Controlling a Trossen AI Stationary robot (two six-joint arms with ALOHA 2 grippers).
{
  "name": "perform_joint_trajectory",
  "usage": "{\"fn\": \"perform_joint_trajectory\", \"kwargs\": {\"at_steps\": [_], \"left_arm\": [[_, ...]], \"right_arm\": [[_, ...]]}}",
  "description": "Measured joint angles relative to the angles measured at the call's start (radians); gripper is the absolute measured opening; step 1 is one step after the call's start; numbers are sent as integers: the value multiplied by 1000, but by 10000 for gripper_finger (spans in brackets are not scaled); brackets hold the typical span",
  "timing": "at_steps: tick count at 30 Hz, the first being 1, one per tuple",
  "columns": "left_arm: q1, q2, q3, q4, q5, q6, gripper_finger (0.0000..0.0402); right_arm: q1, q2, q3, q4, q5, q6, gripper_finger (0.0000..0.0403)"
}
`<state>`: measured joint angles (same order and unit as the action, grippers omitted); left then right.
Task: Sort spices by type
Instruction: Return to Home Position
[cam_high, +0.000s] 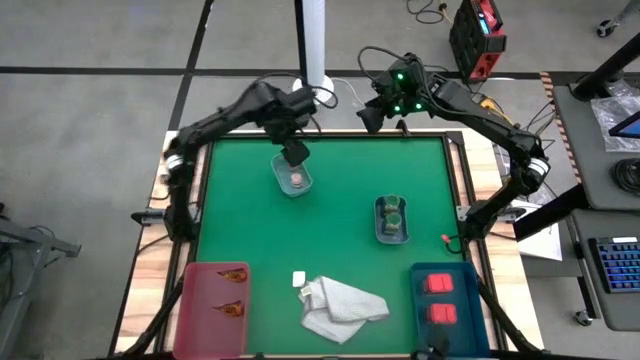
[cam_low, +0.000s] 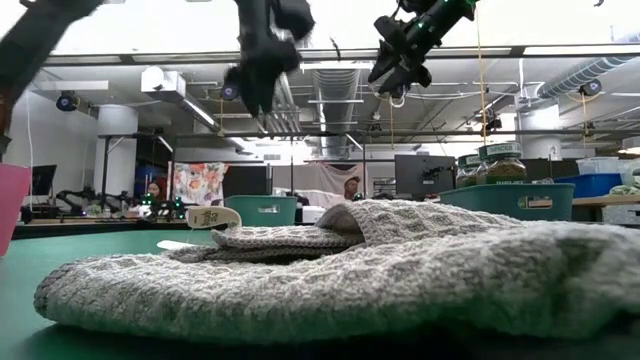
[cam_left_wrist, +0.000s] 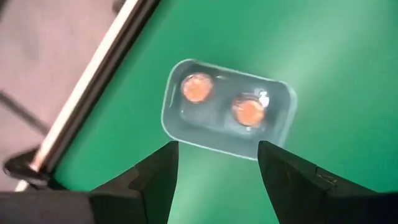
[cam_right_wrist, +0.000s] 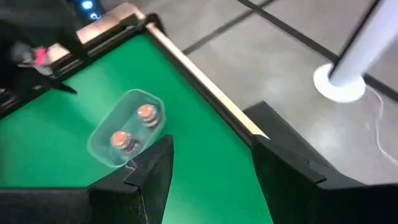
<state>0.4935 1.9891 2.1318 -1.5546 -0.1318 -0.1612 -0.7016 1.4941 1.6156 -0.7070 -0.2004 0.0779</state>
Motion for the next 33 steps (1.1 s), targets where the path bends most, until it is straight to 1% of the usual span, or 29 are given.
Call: {"fn": "perform_joint_trajectory", "kwargs": {"at_steps": [3,6,10,11,13,16,19,21,22,24,25,28,30,31,33], "left_arm": [[-46,-140,-92,77,10,48,203],[-105,-317,-238,251,46,63,204],[-202,-567,-484,527,65,22,204],[-229,-634,-551,594,60,5,204],[-276,-754,-668,722,17,-39,204],[-320,-897,-802,848,-6,-61,204],[-344,-1007,-898,924,-8,-70,204],[-346,-1062,-963,1052,-6,-108,204],[-346,-1083,-996,1120,4,-105,204],[-345,-1129,-1068,1180,59,-56,204],[-345,-1158,-1109,1192,104,-51,204],[-353,-1272,-1272,1266,231,-103,204],[-356,-1358,-1396,1403,281,-118,204],[-356,-1397,-1460,1484,298,-102,204],[-355,-1472,-1571,1633,309,-61,204]], "right_arm": [[30,-16,-9,36,-17,-35,206],[77,-54,-50,105,-17,-50,206],[161,-157,-174,262,-17,-50,206],[185,-192,-215,310,-17,-53,206],[234,-259,-295,397,-17,-49,206],[292,-341,-384,453,-15,42,206],[326,-378,-433,533,-8,160,206],[328,-384,-450,597,-11,241,206],[333,-388,-455,597,-15,235,206],[363,-406,-481,588,-36,110,206],[384,-421,-504,593,-55,29,206],[447,-488,-601,670,-56,-147,206],[474,-537,-678,739,-2,-211,206],[476,-561,-718,762,36,-229,206],[473,-600,-807,802,114,-214,206]]}}
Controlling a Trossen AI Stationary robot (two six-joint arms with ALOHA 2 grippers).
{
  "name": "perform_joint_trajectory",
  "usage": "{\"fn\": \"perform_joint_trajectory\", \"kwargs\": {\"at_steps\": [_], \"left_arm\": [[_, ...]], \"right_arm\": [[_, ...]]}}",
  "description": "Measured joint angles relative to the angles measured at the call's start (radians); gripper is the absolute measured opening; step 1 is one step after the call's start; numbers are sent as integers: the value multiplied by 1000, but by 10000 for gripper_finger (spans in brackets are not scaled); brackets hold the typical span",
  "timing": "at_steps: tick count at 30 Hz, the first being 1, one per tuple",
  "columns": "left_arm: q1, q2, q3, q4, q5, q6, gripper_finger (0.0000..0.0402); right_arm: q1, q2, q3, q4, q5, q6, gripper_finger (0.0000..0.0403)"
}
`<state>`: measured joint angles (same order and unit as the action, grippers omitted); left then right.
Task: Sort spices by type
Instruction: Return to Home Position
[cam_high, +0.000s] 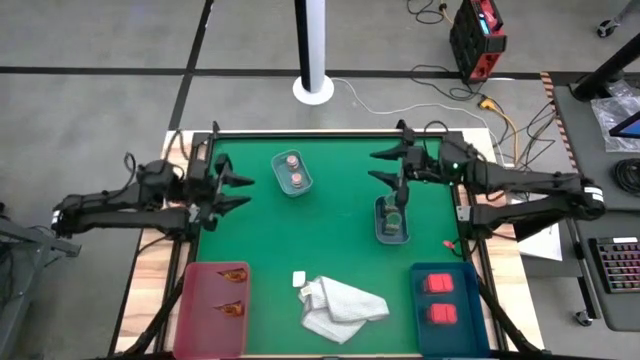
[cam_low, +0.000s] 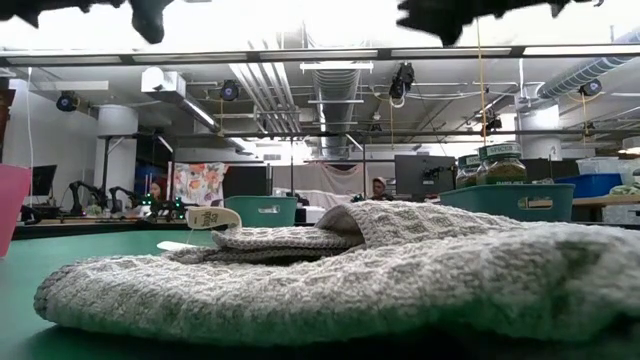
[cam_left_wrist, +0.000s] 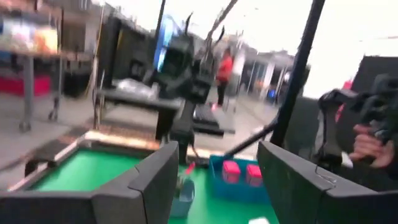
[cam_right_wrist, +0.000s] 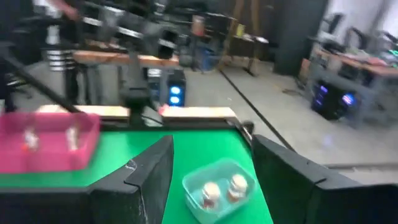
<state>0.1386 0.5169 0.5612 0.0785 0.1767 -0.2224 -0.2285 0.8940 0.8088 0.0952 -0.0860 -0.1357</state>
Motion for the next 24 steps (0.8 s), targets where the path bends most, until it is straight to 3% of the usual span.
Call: {"fn": "perform_joint_trajectory", "kwargs": {"at_steps": [3,8,11,14,20,24], "left_arm": [[13,-128,-115,60,-8,2,204],[14,-366,-228,70,-15,-34,204],[14,-515,-263,38,-76,-7,204],[15,-506,-259,-6,-125,0,204],[16,-473,-229,7,-118,21,204],[16,-516,-267,-37,-77,48,204]], "right_arm": [[-3,-68,-112,55,41,20,206],[4,-255,-248,99,-4,-23,206],[4,-386,-321,86,-10,-47,206],[3,-538,-374,59,-8,-48,206],[4,-880,-420,-187,-12,-30,206],[4,-878,-404,-289,-65,0,206]]}}
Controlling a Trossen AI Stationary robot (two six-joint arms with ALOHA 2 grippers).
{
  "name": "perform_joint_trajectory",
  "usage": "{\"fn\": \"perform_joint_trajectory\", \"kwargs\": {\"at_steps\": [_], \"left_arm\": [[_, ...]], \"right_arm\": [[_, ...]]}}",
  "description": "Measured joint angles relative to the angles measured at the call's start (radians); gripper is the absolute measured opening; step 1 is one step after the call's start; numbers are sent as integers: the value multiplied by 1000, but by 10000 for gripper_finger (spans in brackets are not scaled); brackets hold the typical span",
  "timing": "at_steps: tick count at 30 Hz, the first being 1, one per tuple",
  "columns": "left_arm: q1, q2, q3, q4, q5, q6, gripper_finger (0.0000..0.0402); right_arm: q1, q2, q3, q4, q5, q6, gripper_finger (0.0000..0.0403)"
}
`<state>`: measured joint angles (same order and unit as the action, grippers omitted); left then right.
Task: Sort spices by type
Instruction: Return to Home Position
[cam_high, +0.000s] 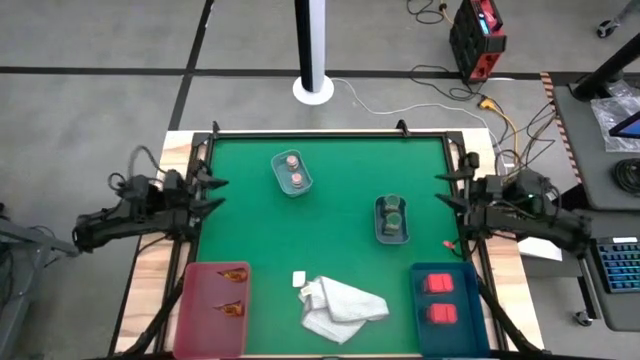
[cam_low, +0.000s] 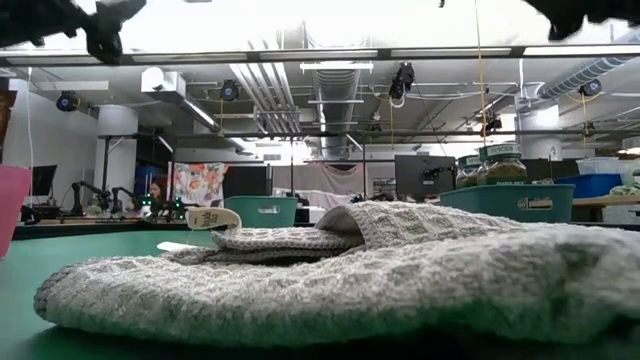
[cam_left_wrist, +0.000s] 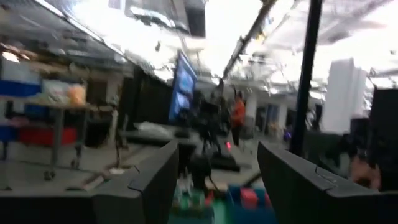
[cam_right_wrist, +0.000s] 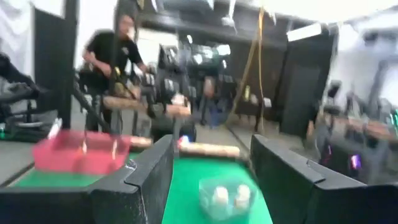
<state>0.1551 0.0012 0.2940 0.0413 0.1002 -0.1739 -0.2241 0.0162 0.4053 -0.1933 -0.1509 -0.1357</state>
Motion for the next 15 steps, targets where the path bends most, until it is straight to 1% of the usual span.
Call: {"fn": "perform_joint_trajectory", "kwargs": {"at_steps": [1,3,4,8,9,10,12,13,15], "left_arm": [[-1,1,-21,10,15,-1,204],[-2,4,-81,59,44,3,204],[-2,9,-119,121,53,4,204],[-2,2,-286,356,68,5,204],[-2,2,-280,351,69,11,204],[-3,4,-263,297,70,11,204],[-4,18,-238,249,68,-8,204],[-4,23,-234,227,68,-31,204],[-4,39,-216,225,67,-69,204]], "right_arm": [[1,29,2,34,-15,-13,206],[2,41,-18,78,-71,-13,206],[4,45,-48,104,-82,-18,206],[4,41,-205,334,-110,-16,206],[3,37,-243,396,-111,-10,206],[3,35,-286,454,-111,8,206],[3,34,-364,530,-105,68,206],[4,32,-393,536,-96,110,206],[3,33,-389,462,-88,238,206]]}}
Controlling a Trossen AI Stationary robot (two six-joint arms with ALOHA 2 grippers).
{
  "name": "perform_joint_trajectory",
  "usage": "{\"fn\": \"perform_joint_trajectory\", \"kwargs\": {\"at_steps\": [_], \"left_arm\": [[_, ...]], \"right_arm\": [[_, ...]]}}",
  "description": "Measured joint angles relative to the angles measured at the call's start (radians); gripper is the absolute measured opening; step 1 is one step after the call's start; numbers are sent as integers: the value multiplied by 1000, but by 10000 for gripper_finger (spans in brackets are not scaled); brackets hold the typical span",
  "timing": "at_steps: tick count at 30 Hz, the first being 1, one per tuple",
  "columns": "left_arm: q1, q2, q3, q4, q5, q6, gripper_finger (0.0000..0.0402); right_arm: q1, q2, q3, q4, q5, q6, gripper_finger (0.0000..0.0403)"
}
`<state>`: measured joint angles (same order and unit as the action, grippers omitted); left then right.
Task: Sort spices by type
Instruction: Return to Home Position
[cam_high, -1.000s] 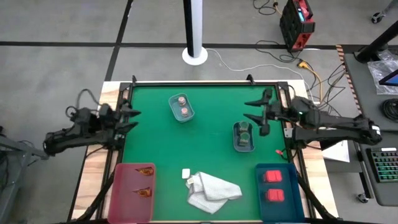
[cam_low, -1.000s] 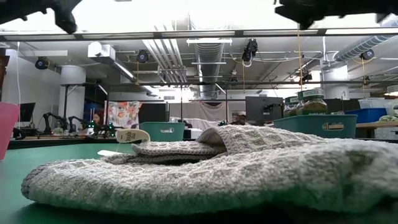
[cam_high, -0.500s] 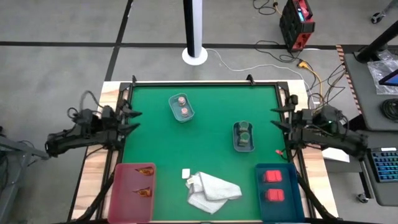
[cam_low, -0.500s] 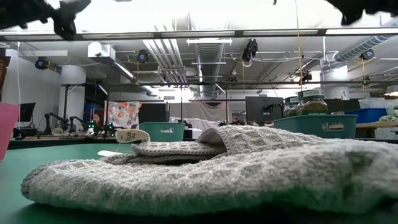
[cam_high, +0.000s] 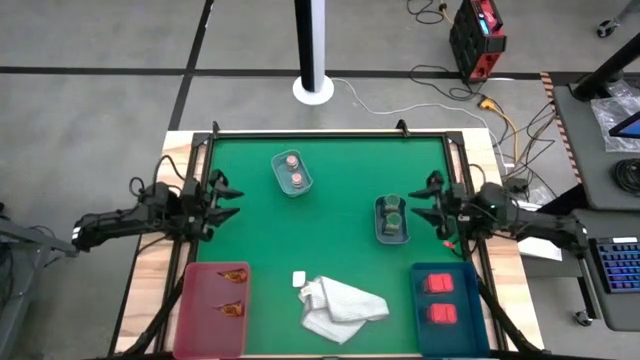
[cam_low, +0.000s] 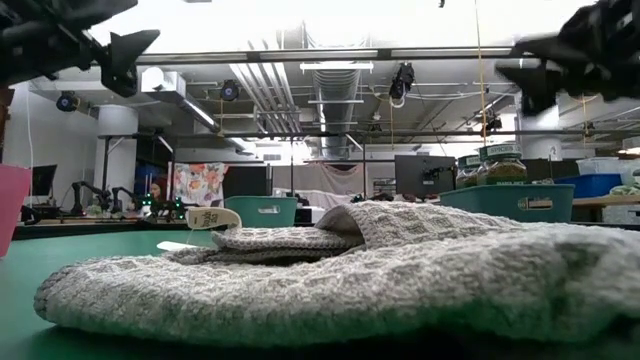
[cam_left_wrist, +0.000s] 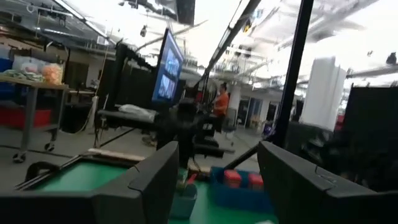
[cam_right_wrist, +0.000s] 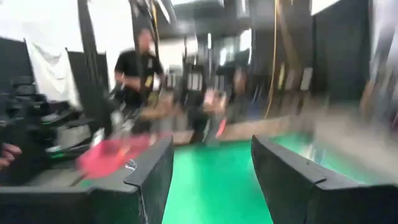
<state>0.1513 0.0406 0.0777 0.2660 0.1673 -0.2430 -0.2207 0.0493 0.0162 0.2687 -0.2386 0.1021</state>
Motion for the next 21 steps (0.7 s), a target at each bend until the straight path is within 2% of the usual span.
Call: {"fn": "perform_joint_trajectory", "kwargs": {"at_steps": [4,9,21], "left_arm": [[0,19,24,3,0,-13,204],[0,36,45,6,0,-13,204],[0,56,45,2,0,-13,204]], "right_arm": [[0,5,3,-230,-5,297,206],[0,49,12,-230,11,512,206],[0,70,13,-235,11,533,206]]}}
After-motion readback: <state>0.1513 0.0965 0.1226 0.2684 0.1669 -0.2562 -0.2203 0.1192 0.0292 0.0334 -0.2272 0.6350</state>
